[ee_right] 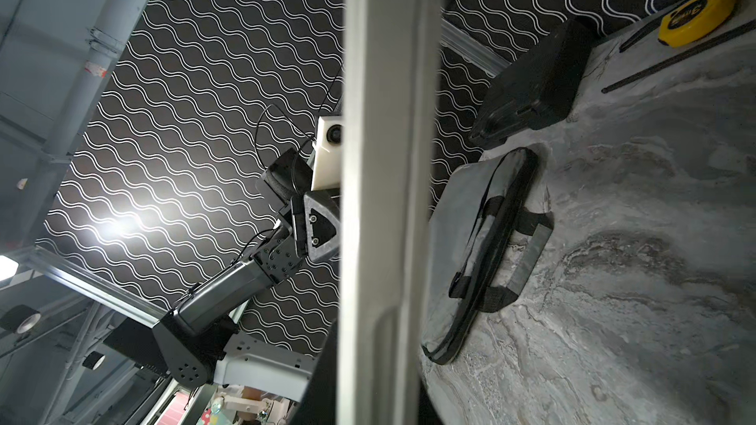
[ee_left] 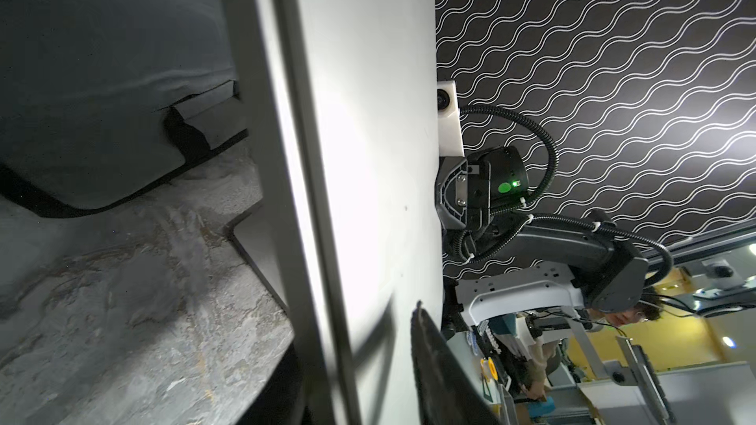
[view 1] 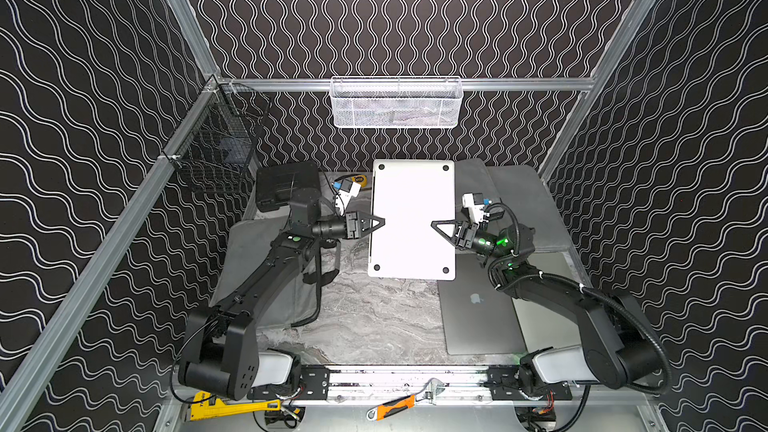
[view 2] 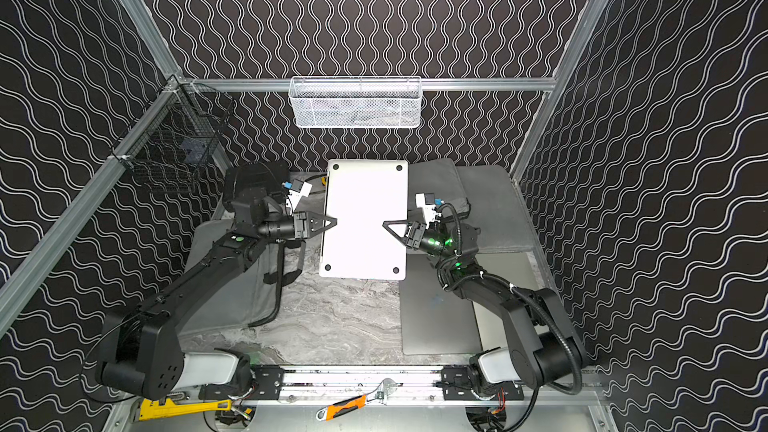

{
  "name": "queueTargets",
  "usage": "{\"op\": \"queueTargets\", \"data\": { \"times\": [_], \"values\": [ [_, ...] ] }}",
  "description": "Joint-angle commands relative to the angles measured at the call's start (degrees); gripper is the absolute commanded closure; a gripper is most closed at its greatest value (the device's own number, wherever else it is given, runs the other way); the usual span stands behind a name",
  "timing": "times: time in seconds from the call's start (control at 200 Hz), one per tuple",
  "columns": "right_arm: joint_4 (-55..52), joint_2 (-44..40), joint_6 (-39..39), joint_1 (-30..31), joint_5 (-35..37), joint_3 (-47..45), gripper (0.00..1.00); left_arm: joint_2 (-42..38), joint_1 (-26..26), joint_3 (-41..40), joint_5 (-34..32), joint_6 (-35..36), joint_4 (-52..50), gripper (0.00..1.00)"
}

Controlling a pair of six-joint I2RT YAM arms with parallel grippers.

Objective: Open the zippered laptop bag and take out the laptop
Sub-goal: Place the laptop at the center of the board.

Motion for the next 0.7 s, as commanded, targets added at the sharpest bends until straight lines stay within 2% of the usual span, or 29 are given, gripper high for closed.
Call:
{"op": "queueTargets", "data": {
  "times": [0.0,0.045,0.13,0.265,0.36,0.54,0.611,0.696],
  "values": [
    [-7.89,-2.1,-6.3,0.09,4.02,1.06,1.0,-0.72,-1.08,-0.09,5.18,-5.89,12.51,0.79],
    [-12.6,-3.08,-8.74,0.14,4.91,1.53,1.0,-0.72,-1.39,-0.24,5.69,-7.33,14.5,0.82],
    [-20.19,-4.28,-12.08,0.07,6.32,2.54,1.0,-0.81,-1.84,-1.13,6.58,-11.58,21.09,0.82],
    [-29.57,-4.37,-14.17,0.08,9.41,3.76,1.0,-0.59,-2.2,-2.08,7.41,-17.7,29.39,0.76],
    [-30.26,-3.5,-13.59,0.11,8.4,4.22,1.0,-0.54,-2.55,-2.37,7.73,-20.11,32.59,0.73],
    [-28.34,-2.75,-11.5,0.09,7.9,3.72,1.0,-0.81,-3.62,-2.61,7.31,-21.65,34.15,0.74],
    [-28.39,-2.84,-11.42,0.11,8.29,3.64,1.0,-0.81,-4.15,-3.04,7.19,-22.61,35.77,0.76],
    [-29.56,-2.85,-11.57,0.1,8.75,3.87,0.98,-0.56,-4.44,-3.27,7.45,-23.99,37.7,0.91]
  ]
}}
